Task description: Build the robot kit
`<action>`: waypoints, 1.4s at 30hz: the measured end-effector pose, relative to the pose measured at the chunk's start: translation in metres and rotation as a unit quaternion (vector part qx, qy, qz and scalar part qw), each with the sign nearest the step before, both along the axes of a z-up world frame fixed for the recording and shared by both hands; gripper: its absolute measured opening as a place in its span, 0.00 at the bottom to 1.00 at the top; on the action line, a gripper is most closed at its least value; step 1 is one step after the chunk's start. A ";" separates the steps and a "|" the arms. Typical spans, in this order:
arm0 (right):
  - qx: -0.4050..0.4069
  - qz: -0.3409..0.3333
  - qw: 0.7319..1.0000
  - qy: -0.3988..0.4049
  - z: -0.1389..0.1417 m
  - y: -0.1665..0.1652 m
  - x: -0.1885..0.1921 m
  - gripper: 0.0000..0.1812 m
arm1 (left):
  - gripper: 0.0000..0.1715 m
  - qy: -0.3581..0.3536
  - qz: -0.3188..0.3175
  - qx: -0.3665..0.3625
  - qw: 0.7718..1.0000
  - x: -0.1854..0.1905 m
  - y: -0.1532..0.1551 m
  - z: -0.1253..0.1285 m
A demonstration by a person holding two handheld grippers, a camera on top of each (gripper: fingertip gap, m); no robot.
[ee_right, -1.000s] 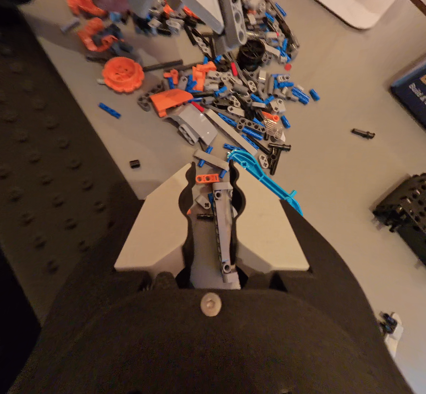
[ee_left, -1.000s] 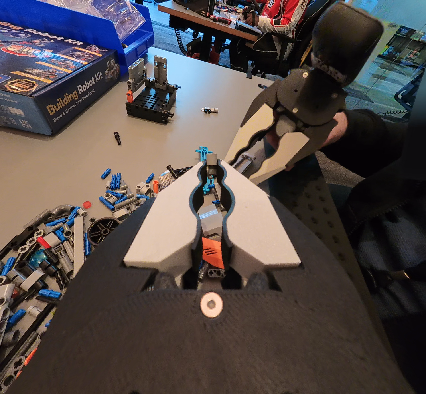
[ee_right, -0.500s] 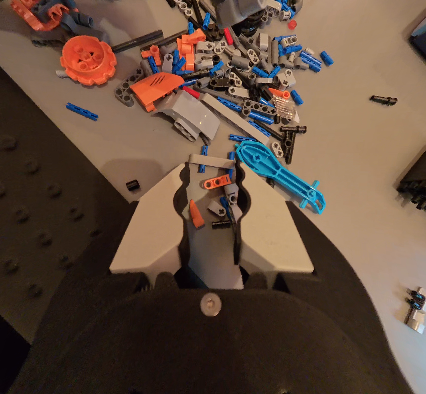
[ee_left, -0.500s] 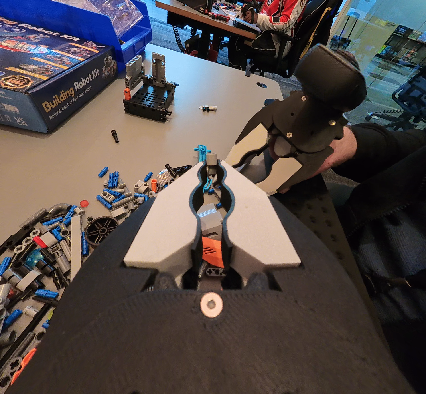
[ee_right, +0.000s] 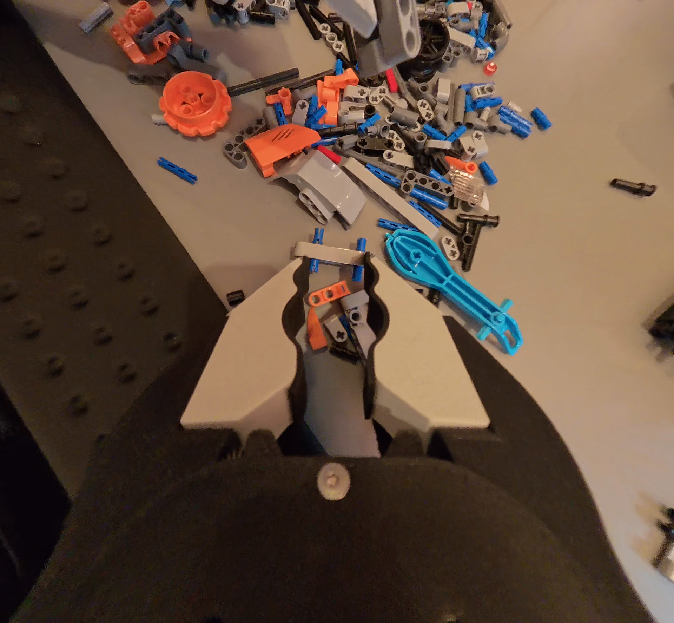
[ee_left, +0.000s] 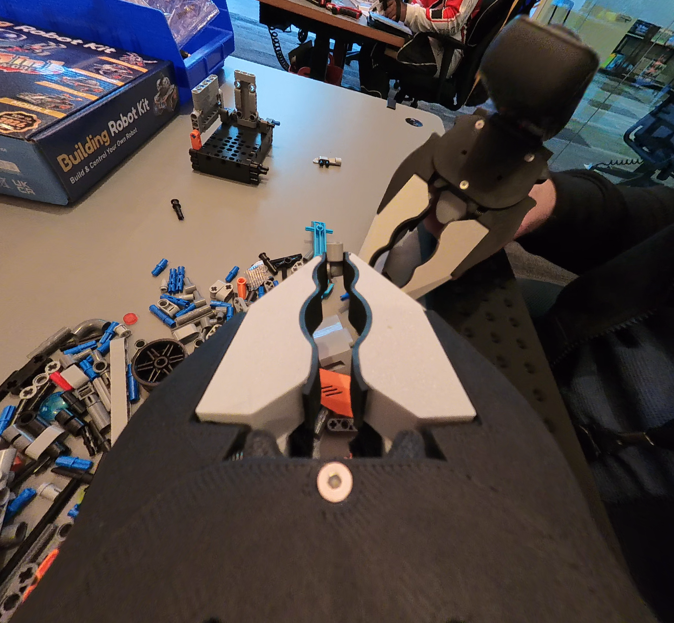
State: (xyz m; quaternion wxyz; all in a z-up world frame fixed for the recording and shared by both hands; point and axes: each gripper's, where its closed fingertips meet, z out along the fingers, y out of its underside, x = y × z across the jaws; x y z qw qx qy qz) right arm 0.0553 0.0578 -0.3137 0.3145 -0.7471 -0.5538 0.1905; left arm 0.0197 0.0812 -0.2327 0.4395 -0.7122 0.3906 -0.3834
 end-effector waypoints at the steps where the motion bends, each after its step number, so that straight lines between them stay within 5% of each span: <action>1: 0.007 0.010 1.000 0.012 0.004 0.000 -0.001 0.15 | 0.02 0.006 -0.001 0.001 1.000 -0.001 0.000 -0.001; 6: 0.003 0.052 0.995 0.086 0.028 -0.005 -0.006 0.15 | 0.03 0.068 -0.015 0.028 0.997 -0.007 -0.004 -0.012; 12: -0.105 0.086 0.972 0.191 0.057 -0.012 -0.003 0.14 | 0.03 0.173 -0.057 0.136 0.974 0.001 -0.017 -0.028; 13: -0.101 0.086 0.973 0.191 0.058 -0.009 -0.002 0.00 | 0.03 0.192 -0.063 0.157 0.967 0.003 -0.019 -0.031; 15: -0.118 0.093 0.969 0.194 0.059 -0.012 -0.001 0.00 | 0.02 0.220 -0.065 0.197 0.953 0.007 -0.020 -0.035; 25: -0.056 0.068 0.993 0.074 0.030 0.010 0.022 0.07 | 0.02 0.234 -0.059 0.171 0.955 0.003 -0.014 -0.045; 36: -0.013 0.242 0.968 -0.061 -0.002 0.006 -0.006 0.10 | 0.02 0.233 -0.060 0.158 0.958 -0.002 -0.014 -0.047; 42: -0.012 0.250 0.965 -0.078 -0.007 0.012 -0.006 0.03 | 0.02 0.229 -0.069 0.144 0.960 0.000 -0.017 -0.051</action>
